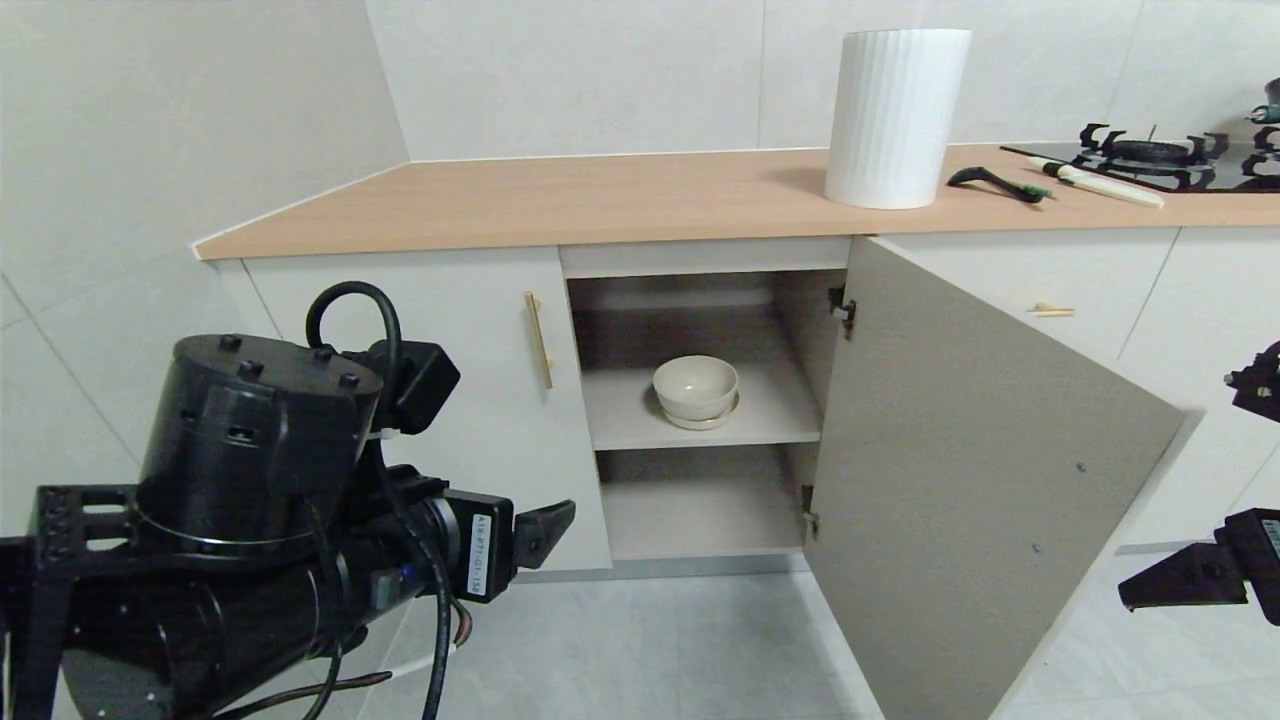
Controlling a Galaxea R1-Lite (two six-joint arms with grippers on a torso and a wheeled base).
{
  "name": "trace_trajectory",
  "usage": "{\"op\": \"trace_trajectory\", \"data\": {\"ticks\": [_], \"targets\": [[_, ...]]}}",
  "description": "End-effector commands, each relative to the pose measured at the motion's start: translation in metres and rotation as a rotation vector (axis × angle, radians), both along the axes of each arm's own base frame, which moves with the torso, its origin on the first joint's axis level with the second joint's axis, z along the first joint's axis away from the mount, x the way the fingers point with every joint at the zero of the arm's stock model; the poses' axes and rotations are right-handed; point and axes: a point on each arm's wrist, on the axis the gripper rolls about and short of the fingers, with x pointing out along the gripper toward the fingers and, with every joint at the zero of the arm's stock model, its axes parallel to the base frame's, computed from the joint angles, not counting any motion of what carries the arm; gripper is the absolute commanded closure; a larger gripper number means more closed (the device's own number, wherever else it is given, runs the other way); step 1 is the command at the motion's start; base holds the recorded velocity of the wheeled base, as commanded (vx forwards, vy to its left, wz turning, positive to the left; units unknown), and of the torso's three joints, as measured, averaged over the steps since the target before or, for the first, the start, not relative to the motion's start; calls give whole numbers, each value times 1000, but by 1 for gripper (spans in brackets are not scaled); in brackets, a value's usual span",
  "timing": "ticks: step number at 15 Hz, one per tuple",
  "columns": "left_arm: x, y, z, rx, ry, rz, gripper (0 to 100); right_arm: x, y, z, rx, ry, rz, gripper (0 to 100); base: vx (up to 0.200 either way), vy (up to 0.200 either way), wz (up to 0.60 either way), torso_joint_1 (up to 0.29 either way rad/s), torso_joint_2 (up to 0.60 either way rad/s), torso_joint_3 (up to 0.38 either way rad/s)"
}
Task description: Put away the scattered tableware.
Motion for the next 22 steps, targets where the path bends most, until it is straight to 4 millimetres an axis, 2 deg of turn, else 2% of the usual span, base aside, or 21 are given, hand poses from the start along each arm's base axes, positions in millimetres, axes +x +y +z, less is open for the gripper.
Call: {"op": "trace_trajectory", "data": {"ticks": [1,5,9,11,13,16,18,19,22], "targets": [[0,0,0,0,0,3,0,8,-8,-3,-18,17,-43,0,0,0,0,0,0,0],[0,1,-1,2,2,4,0,19,-42,-1,-61,-17,-166,0,0,0,0,0,0,0],[0,1,0,0,0,4,0,24,-68,3,-100,-54,-252,0,0,0,0,0,0,0],[0,2,0,-1,-1,7,0,39,-75,-3,-98,-81,-286,0,0,0,0,0,0,0],[0,3,0,-2,-3,10,0,75,-84,-31,-92,-42,-311,0,0,0,0,0,0,0],[0,2,0,-3,-4,10,0,110,-88,-60,-58,-81,-362,0,0,0,0,0,0,0],[1,2,0,-1,-1,10,0,122,-86,-70,-52,-84,-349,0,0,0,0,0,0,0],[1,2,0,-1,-1,10,0,123,-83,-72,-50,-77,-336,0,0,0,0,0,0,0],[2,4,1,-6,-6,20,0,126,-51,-74,3,-71,-214,0,0,0,0,0,0,0]]}}
